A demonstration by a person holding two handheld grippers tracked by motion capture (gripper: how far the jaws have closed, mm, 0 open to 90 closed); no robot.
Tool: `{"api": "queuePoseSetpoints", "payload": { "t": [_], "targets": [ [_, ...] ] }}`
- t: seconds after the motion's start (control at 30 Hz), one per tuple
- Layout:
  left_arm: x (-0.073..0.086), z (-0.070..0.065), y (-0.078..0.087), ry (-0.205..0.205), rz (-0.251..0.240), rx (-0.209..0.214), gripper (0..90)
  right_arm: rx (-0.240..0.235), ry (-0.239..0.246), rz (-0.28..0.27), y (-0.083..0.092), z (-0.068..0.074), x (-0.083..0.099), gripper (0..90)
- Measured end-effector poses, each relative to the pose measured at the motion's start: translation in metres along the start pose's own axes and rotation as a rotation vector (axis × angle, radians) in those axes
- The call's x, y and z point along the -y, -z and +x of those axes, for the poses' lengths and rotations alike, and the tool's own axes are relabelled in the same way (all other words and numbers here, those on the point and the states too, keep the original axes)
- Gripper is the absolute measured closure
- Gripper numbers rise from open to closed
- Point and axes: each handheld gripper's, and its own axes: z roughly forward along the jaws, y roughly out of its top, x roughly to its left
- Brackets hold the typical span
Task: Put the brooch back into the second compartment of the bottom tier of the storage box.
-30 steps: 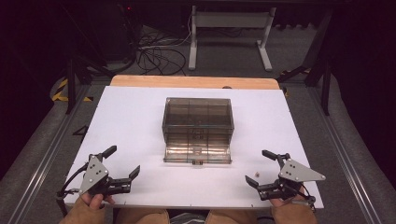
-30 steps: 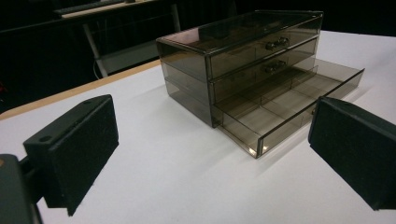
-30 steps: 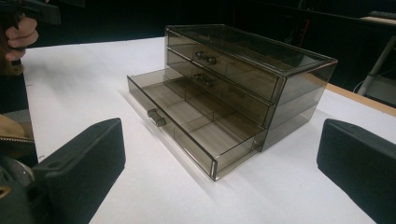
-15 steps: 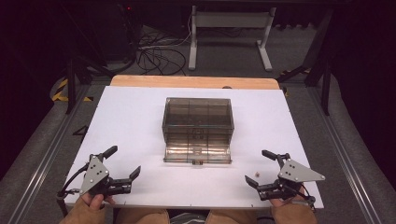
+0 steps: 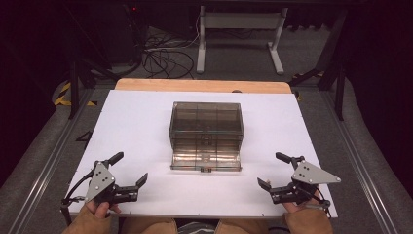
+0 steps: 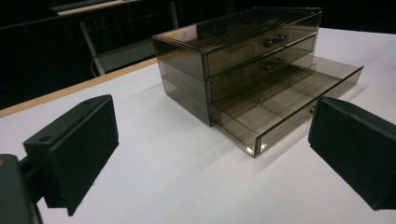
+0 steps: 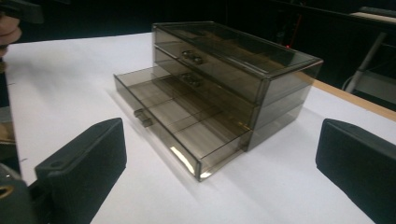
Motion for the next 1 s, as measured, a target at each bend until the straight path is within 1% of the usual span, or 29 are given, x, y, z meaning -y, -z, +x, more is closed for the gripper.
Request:
{"api": "queuePoseSetpoints", "payload": {
  "t": [0.03,0.17,0.4,0.53,0.73,0.77,0.8,0.87,1.0],
  "targets": [
    [0.0,0.0,0.0,0.0,0.002,-0.004,2.6,0.01,0.0,0.002,0.0,-0.002,-0.002,2.4],
    [0.0,0.001,0.0,0.002,0.003,-0.003,2.6,0.021,-0.013,0.0,0.001,-0.009,-0.007,2.5],
    [0.0,0.0,-0.001,0.001,0.004,-0.003,2.6,0.028,-0.014,0.017,-0.002,-0.014,-0.014,2.7],
    [0.0,0.0,-0.001,0.004,0.004,0.001,2.5,0.038,-0.015,0.022,-0.006,-0.02,-0.02,2.8],
    [0.0,0.0,-0.001,0.01,0.004,0.008,2.6,0.049,-0.013,0.043,-0.015,-0.027,-0.026,2.8],
    [0.0,0.0,-0.002,0.016,0.004,0.014,2.5,0.05,-0.011,0.046,-0.016,-0.028,-0.026,2.8],
    [0.0,0.001,-0.002,0.023,0.001,0.016,2.5,0.046,-0.02,0.05,-0.017,-0.03,-0.027,2.8],
    [0.0,0.001,-0.002,0.026,0.002,0.015,2.5,0.024,-0.054,0.045,-0.018,-0.033,-0.027,2.8],
    [0.0,0.002,-0.002,0.026,0.0,0.016,2.5,0.029,-0.058,0.056,-0.022,-0.037,-0.027,2.7]
  ]
}}
